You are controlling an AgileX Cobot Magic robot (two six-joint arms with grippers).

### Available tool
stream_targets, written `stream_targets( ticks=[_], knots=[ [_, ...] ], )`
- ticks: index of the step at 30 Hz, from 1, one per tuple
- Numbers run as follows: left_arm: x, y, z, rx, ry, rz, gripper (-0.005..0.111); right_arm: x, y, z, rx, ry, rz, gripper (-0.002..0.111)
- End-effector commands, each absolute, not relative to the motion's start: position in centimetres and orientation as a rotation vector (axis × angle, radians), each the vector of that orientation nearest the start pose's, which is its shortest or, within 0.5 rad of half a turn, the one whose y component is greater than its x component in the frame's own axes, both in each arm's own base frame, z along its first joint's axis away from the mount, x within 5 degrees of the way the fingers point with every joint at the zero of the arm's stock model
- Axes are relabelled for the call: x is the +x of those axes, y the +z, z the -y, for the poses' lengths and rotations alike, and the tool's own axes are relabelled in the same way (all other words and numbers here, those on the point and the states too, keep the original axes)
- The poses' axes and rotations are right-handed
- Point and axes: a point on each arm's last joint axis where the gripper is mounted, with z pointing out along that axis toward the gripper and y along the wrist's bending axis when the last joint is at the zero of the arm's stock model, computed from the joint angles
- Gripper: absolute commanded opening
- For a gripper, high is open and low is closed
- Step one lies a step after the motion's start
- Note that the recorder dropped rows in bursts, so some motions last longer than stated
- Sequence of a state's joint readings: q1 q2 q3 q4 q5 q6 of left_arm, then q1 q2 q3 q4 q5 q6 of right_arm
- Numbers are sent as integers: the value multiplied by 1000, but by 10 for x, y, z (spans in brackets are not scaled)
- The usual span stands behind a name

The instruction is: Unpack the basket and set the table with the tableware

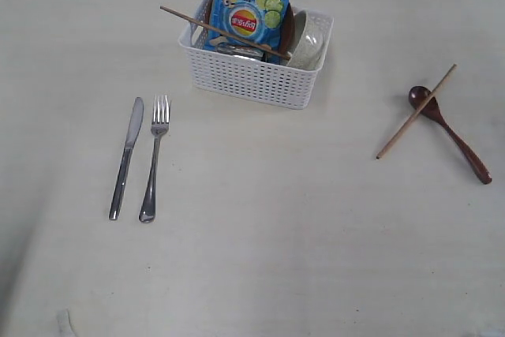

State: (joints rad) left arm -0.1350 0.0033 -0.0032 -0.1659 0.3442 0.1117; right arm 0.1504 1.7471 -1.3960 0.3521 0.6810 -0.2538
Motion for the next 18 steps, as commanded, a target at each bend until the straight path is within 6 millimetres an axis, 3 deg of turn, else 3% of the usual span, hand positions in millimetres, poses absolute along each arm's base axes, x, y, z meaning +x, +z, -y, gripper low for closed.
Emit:
stream_targets(
  ticks=[1,5,9,14,18],
  knots=[
    [52,183,12,131,-179,-1821,0,366,304,-143,-612,413,-2361,46],
    [52,183,12,131,-179,-1821,0,359,310,-200,-804,437,-2254,46],
    [52,183,12,131,-179,-1821,0,366,301,-239,-939,381,-2183,46],
    [52,183,12,131,-179,-1821,0,390,264,-269,-1026,354,-2217,46],
    [52,183,12,131,-179,-1821,0,410,232,-281,-1069,319,-2258,46]
  ],
)
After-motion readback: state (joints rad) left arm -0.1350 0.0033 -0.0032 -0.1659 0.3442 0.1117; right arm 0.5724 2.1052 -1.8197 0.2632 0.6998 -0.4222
